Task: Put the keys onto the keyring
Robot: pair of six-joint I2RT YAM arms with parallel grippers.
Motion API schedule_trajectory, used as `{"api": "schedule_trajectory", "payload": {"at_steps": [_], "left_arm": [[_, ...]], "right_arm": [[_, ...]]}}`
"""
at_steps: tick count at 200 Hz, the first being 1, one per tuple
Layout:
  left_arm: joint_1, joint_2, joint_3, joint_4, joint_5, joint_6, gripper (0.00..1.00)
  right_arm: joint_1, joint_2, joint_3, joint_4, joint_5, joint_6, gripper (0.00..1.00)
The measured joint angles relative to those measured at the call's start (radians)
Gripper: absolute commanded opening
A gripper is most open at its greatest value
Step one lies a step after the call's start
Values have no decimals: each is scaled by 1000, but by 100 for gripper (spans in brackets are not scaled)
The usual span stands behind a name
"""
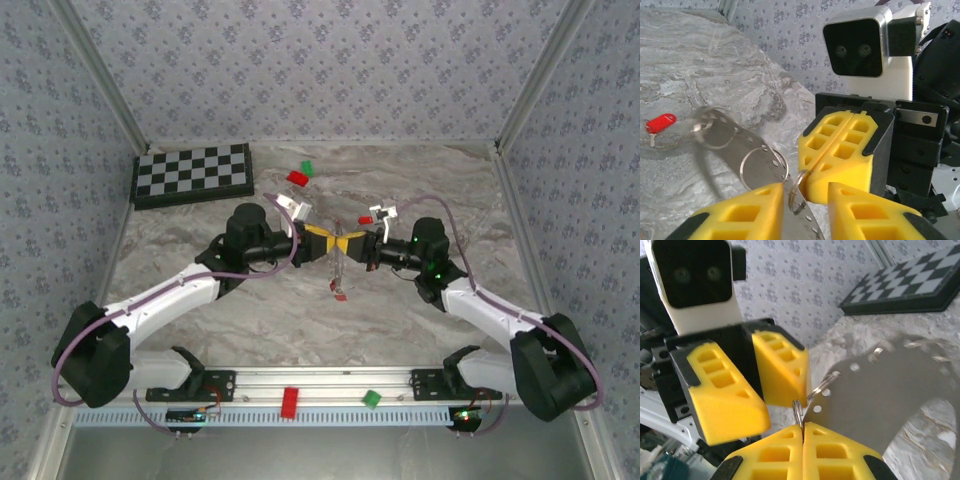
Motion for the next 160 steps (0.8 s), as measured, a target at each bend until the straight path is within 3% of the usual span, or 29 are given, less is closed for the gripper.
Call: {"api": "schedule_trajectory", "payload": {"at_steps": [84, 160], "left_arm": [[65, -56, -9, -1, 64, 11, 37], [67, -65, -13, 10, 166, 29, 41]], "right_arm": [[39, -97, 268, -675, 77, -384, 0], [55, -37, 407, -906, 108, -509, 0]]}}
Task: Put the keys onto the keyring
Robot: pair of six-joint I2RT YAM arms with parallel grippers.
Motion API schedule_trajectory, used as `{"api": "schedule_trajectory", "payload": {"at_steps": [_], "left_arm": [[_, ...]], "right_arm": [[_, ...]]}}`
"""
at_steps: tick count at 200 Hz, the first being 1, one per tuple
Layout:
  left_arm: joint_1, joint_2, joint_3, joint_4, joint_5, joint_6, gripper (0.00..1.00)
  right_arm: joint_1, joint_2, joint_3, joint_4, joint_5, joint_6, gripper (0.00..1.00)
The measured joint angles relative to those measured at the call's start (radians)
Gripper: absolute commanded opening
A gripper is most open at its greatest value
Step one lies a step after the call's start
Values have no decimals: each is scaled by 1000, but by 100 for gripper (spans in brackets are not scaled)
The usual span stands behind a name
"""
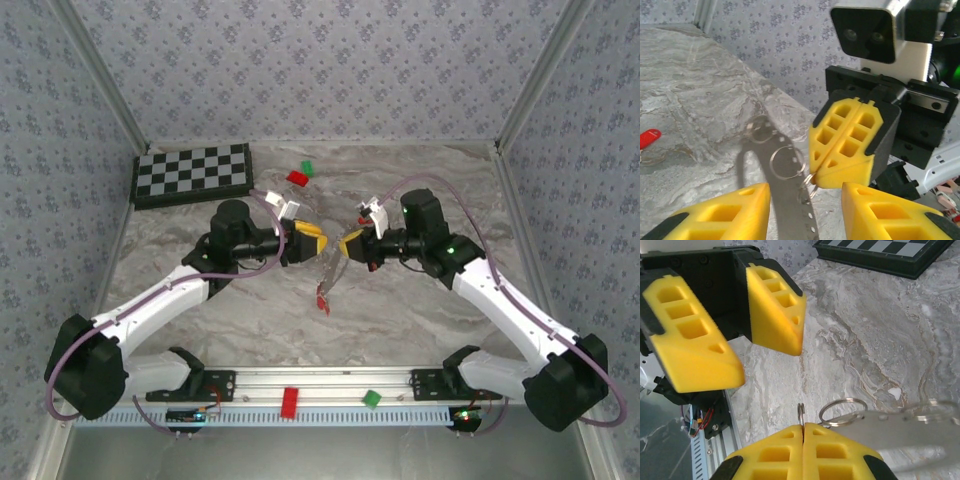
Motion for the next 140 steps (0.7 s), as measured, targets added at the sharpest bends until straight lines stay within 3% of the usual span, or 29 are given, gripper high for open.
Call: {"api": "schedule_trajectory", "payload": {"at_steps": [140], "left_arm": [[-19, 61, 0, 12, 55, 17, 32]], "right_arm": [[17, 59, 56, -43, -34, -26, 0]]}}
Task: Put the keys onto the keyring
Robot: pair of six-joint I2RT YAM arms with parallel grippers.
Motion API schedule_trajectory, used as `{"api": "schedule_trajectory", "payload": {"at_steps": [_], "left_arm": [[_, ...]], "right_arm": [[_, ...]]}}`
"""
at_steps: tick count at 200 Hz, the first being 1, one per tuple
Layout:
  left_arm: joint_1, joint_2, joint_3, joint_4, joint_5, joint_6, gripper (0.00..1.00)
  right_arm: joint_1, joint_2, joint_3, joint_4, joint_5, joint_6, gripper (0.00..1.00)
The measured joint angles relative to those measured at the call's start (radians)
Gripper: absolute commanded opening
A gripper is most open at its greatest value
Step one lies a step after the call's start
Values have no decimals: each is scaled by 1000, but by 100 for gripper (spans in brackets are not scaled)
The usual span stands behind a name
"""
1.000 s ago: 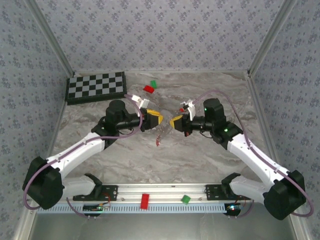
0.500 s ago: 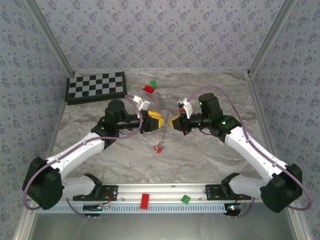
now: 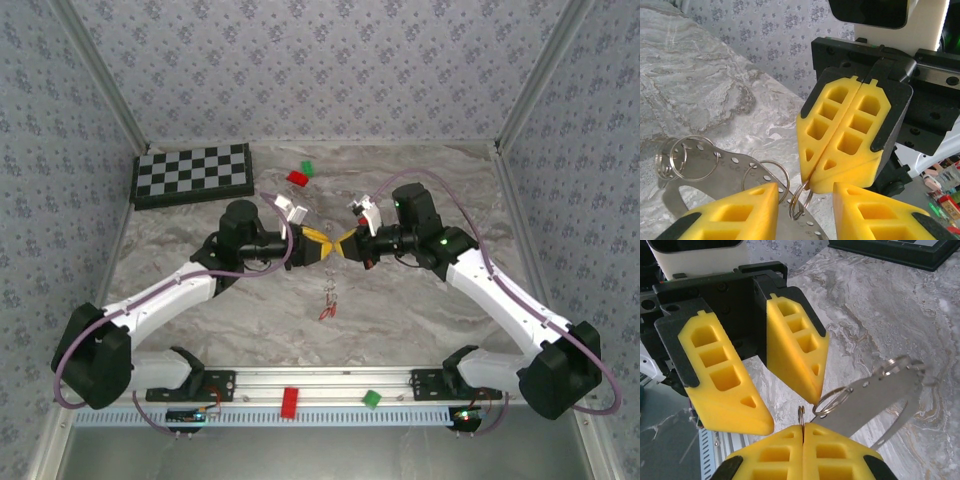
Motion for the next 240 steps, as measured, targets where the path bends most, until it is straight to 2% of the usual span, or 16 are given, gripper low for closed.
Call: {"api": "schedule_trajectory", "payload": {"at_steps": [17, 40, 76, 106, 116, 148, 171, 214, 240], "left_arm": [[-4, 2, 0, -2, 0, 3, 32], [-7, 6, 0, -6, 2, 9, 25], [-8, 6, 0, -19, 8, 19, 0], [-10, 5, 0, -27, 8, 27, 0], [-11, 5, 0, -27, 6, 27, 0], [-15, 2, -5, -4, -23, 10, 0], [-21, -19, -28, 29, -60, -11, 0], [-48, -76, -87, 128, -159, -67, 0], [-76, -87, -107, 209, -208, -102, 0]], "right_arm": [[3, 0, 0, 0, -4, 0, 0], [7, 0, 0, 0, -3, 0, 0], [7, 0, 0, 0, -2, 0, 0], [7, 0, 0, -10, 0, 0, 0], [7, 0, 0, -11, 1, 2, 14], [6, -14, -10, 17, 9, 14, 26], [-10, -73, -71, 95, 13, 59, 31], [-111, -220, -238, 284, 56, 195, 33], [-129, -254, -285, 372, 69, 252, 33]]}}
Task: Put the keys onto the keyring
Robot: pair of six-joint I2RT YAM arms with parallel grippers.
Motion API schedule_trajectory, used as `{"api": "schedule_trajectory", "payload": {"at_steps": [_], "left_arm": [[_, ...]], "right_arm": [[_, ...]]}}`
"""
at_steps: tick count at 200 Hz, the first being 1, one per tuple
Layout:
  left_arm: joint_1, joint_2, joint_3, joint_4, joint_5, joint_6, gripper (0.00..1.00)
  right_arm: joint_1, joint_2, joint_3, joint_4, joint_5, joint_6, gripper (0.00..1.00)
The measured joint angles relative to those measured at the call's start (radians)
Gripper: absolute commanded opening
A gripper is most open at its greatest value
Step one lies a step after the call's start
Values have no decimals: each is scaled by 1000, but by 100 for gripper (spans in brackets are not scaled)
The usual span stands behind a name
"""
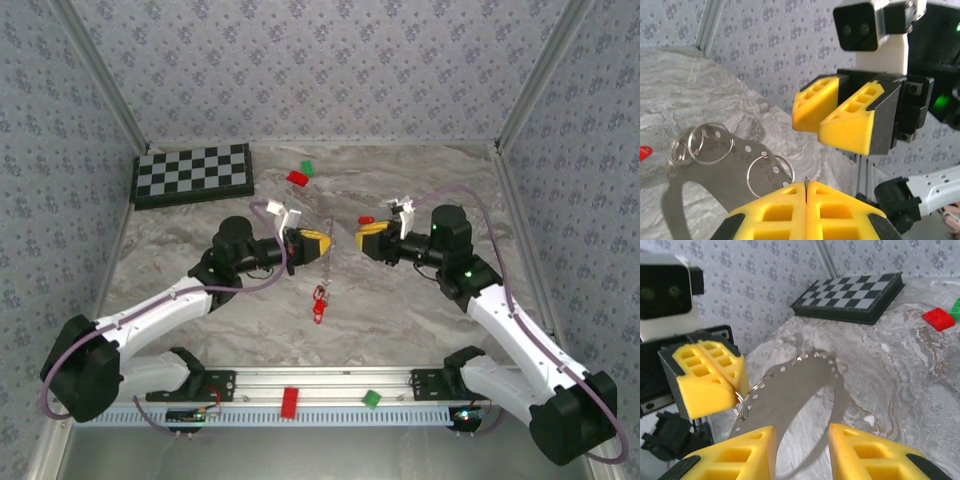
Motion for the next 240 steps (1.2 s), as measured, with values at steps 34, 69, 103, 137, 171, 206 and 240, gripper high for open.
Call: {"api": "schedule_trajectory", "payload": {"at_steps": [34, 69, 103, 137, 171, 206, 240], "left_arm": [[-31, 1, -24, 101, -76, -52, 0], [-51, 2, -40, 161, -191, -118, 0], [-56, -7, -40, 130, -329, -196, 0], [-56, -35, -25, 36, -416, -285, 0], [-56, -61, 8, -29, -468, -362, 0], [-56, -84, 8, -40, -485, -389, 0], [-56, -84, 8, -52, -476, -391, 0]], "right_arm": [[13, 1, -32, 108, 0, 68, 32], [63, 19, -44, 166, 14, 101, 32], [88, 30, -44, 183, 33, 113, 32], [90, 30, -44, 192, 49, 119, 32], [100, 39, -44, 193, 62, 124, 32], [109, 42, -44, 193, 70, 125, 32], [117, 60, -44, 196, 74, 127, 33]]}}
